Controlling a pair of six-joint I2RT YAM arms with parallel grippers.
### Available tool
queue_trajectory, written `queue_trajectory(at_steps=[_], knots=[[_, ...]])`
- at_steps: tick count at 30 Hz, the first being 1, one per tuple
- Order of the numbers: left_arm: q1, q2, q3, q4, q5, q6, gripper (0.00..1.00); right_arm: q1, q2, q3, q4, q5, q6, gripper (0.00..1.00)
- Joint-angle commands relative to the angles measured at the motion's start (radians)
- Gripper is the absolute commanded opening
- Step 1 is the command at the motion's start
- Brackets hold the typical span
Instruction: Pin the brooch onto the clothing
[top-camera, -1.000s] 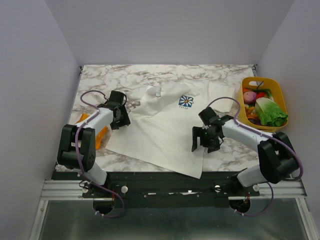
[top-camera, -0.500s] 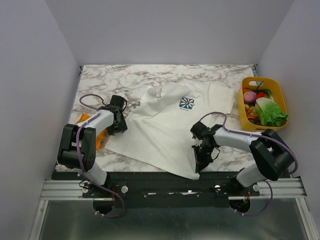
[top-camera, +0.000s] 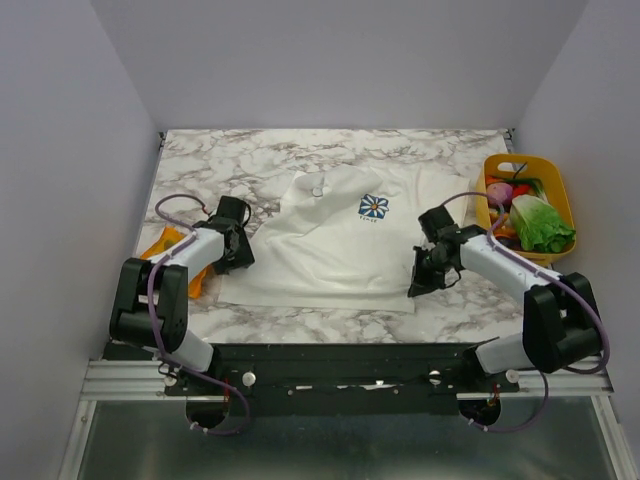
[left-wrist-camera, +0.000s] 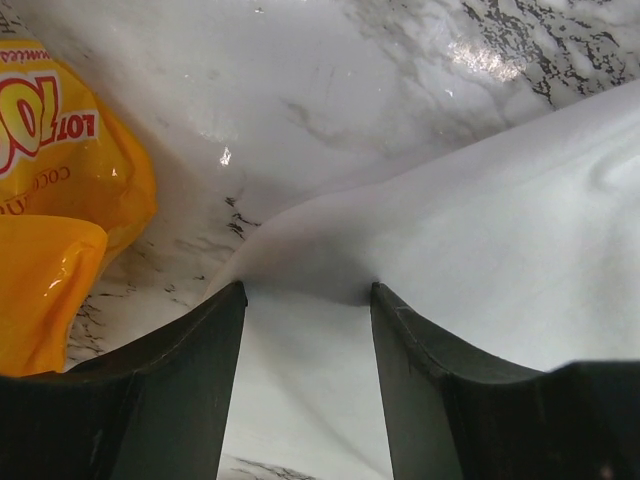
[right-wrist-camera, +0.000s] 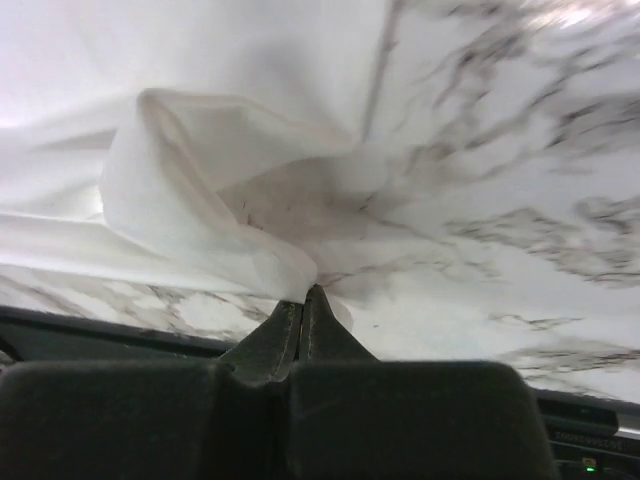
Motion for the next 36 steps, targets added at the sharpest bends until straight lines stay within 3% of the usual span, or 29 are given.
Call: queue_trajectory(at_steps=[1,6,9,10,14,18,22,26,36], knots=[[0.005,-0.005,-0.034,0.002,0.062,-0.006,0.62,-0.116,-0.015,0.051,0.001,0.069,-0.078,0.0],[0.003,-0.056,-0.09,0.014,0.123,-0.025,0.64,-0.153,0.029,0.071,0.027,0.037,-0.096,0.0],[0.003,-0.149,-0.107,-0.009,0.125,-0.044,0.72,-0.156,0.055,0.066,0.041,0.03,-0.101,0.0],[0.003,-0.19,-0.105,-0.023,0.117,-0.044,0.81,-0.159,0.067,0.066,0.049,0.027,-0.105,0.0],[0.003,-0.263,-0.105,-0.075,0.108,-0.062,0.85,-0.173,0.086,0.066,0.062,0.021,-0.115,0.0],[0.003,-0.316,-0.12,-0.116,0.107,-0.084,0.84,-0.191,0.1,0.072,0.075,0.02,-0.121,0.01],[-0.003,-0.324,-0.139,-0.143,0.136,-0.116,0.76,-0.243,0.123,0.075,0.101,0.0,-0.127,0.01],[-0.026,-0.242,-0.139,-0.141,0.179,-0.107,0.75,-0.294,0.132,0.086,0.118,-0.029,-0.13,0.01],[-0.213,-0.116,-0.194,-0.146,0.177,-0.182,0.66,-0.313,0.126,0.074,0.132,-0.075,-0.133,0.0]])
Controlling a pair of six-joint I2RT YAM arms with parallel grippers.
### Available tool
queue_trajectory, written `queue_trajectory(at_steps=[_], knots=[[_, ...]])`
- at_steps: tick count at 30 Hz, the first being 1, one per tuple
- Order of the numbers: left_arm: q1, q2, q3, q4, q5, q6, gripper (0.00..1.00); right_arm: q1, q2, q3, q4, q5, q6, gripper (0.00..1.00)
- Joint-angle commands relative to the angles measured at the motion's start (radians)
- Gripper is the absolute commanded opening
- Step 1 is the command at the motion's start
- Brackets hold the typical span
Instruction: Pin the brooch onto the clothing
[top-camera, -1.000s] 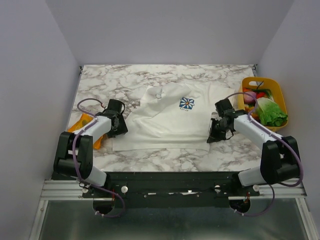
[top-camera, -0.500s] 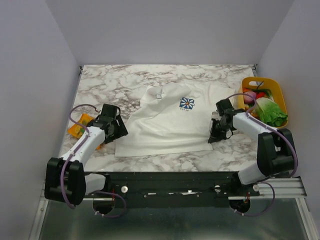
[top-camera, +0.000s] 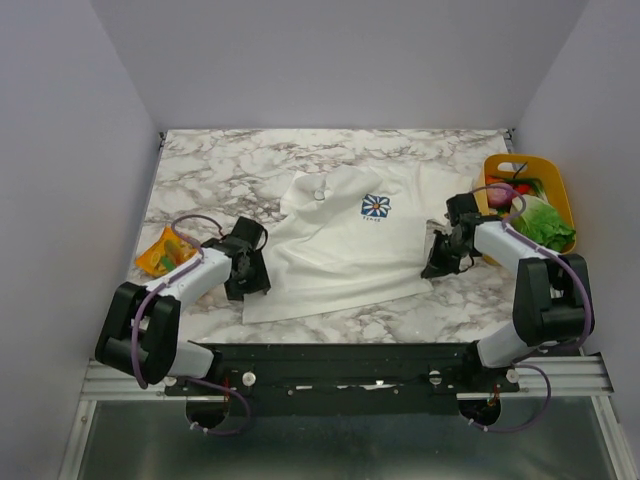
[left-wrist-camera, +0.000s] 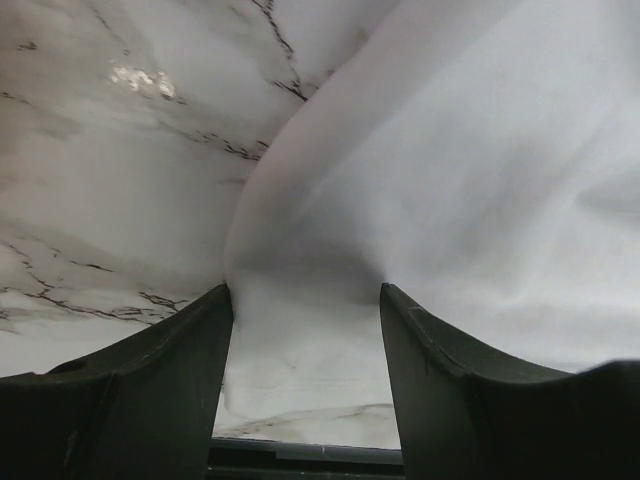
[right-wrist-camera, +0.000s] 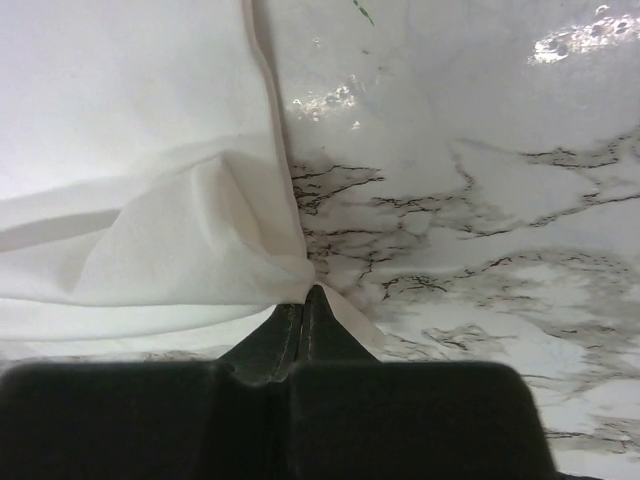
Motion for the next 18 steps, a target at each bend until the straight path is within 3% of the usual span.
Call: queue_trajectory(at_steps=[1,3,4,7,12,15,16,18], knots=[[-0.08,0.041,-0.062,-0.027,0.023,-0.079,0.61,-0.007,-0.001,0.0,0.026,-0.04,-0.019,0.0],[-0.094,0.029,-0.065,-0.015,0.018,-0.08,0.49,-0.008,-0.003,-0.006,0.03,-0.055,-0.02,0.0],[-0.093,0.024,-0.071,-0.001,0.029,-0.074,0.31,-0.007,-0.001,-0.008,0.034,-0.058,-0.027,0.01],[-0.093,0.021,-0.069,0.057,0.055,-0.063,0.0,-0.007,-0.012,-0.014,0.032,-0.075,-0.046,0.0],[-0.107,-0.137,-0.014,0.123,0.104,-0.02,0.0,-0.007,-0.128,-0.032,0.018,-0.188,-0.112,0.01],[-0.102,-0.29,0.091,0.073,0.071,-0.008,0.0,-0.007,-0.277,-0.019,0.044,-0.37,-0.165,0.01],[-0.101,-0.312,0.19,0.051,0.061,0.003,0.0,-0.005,-0.359,-0.008,0.099,-0.497,-0.145,0.0],[-0.101,-0.337,0.307,0.015,0.042,0.047,0.0,-0.005,-0.446,-0.003,0.199,-0.61,-0.1,0.01]])
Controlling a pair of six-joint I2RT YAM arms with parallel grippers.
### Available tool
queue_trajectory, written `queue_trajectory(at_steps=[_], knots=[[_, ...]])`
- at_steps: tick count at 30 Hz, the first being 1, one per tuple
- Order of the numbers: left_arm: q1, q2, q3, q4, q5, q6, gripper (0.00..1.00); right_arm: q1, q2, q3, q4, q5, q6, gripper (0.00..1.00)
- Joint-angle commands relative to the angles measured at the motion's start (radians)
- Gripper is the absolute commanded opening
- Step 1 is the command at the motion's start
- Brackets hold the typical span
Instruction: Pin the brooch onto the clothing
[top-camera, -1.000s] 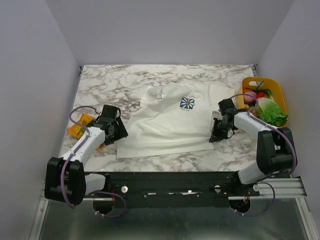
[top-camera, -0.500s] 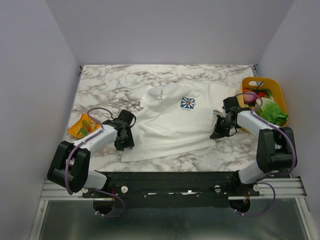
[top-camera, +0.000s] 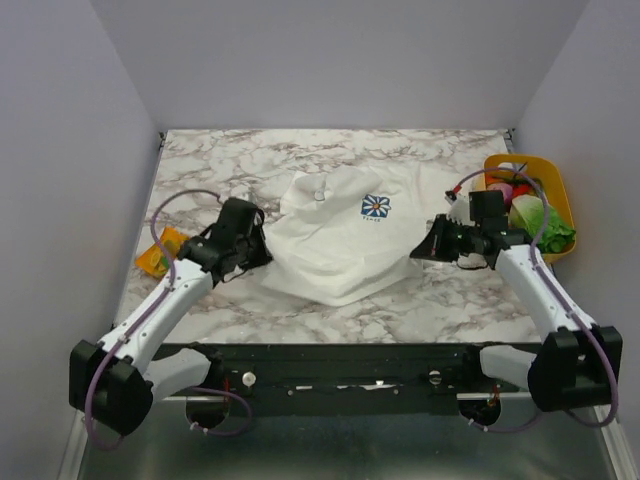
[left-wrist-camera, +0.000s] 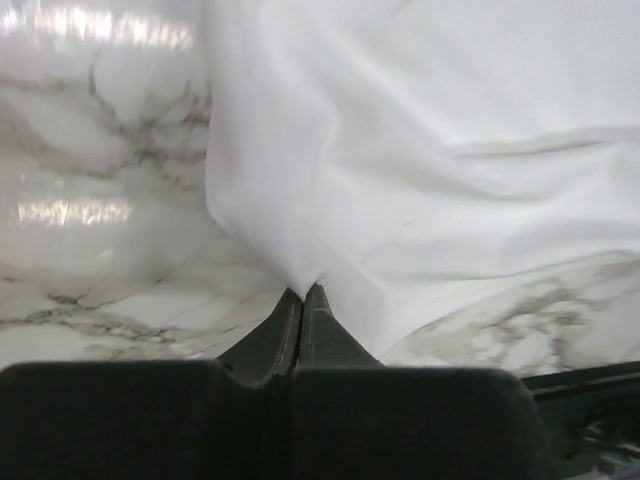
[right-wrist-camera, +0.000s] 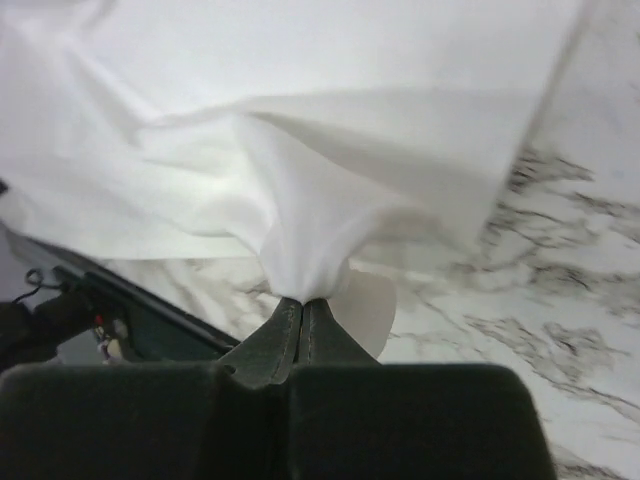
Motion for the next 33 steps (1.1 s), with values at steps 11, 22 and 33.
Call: queue_trajectory(at_steps=[11,22,33], knots=[[-0.011,-0.108,0.864,0.173,0.101,0.266,0.0,0.001,-0.436,0.46,0.292,-0.34,0.04,0.01],[0.059,0.166,1.165,0.082,0.061,0.305,0.0,0.002,-0.203,0.588,0.364,-0.129,0.067,0.0],[0.393,0.75,1.774,0.218,0.368,-0.026,0.0,-0.001,0.51,1.642,0.212,-0.04,0.113,0.0]])
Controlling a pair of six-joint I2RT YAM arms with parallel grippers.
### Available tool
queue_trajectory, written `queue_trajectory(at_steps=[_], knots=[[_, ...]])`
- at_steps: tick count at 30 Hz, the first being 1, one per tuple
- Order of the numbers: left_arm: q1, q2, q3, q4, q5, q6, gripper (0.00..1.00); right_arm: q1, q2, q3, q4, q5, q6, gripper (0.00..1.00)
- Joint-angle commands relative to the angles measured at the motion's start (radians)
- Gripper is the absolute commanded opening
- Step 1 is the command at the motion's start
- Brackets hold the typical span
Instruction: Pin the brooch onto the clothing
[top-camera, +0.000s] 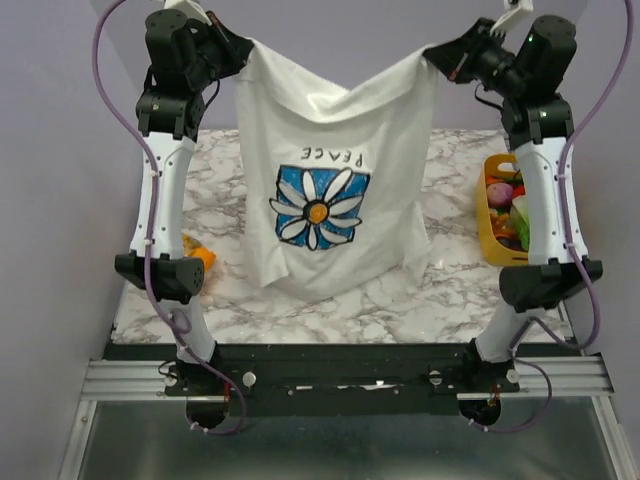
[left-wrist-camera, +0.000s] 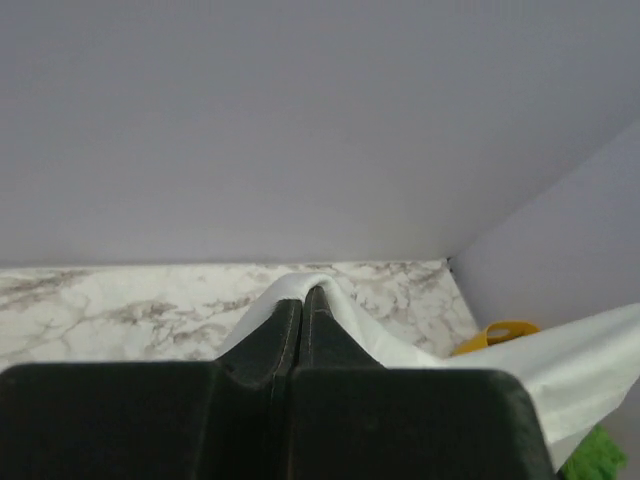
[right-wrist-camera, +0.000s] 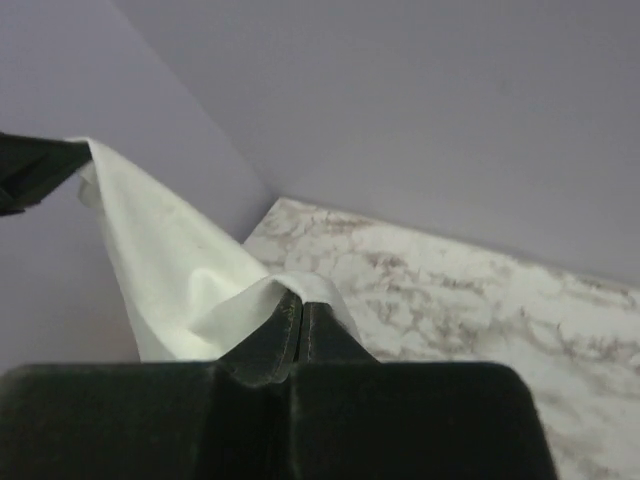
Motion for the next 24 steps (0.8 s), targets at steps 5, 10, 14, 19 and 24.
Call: queue_trajectory(at_steps=[5,10,14,19,24], knots=[[0.229,0.21,0.26,0.448,0.201,-0.461,0.0,-0.009,0.222,0.507,0.164,0.171,0.05,0.0],[0.277,0.163,0.184,0.463,0.189,-0.363,0.0,-0.009,0.188,0.382,0.309,0.187,0.039,0.01],[0.275,-0.009,-0.086,0.501,0.215,-0.312,0.0,-0.008,0.166,0.272,0.31,0.136,0.035,0.01],[0.272,-0.251,-0.772,0.584,0.206,-0.3,0.0,-0.008,-0.003,-0.153,0.326,0.112,0.019,0.0],[0.243,-0.44,-1.276,0.578,0.174,-0.303,0.0,-0.006,-0.172,-0.723,0.37,0.098,0.041,0.0]])
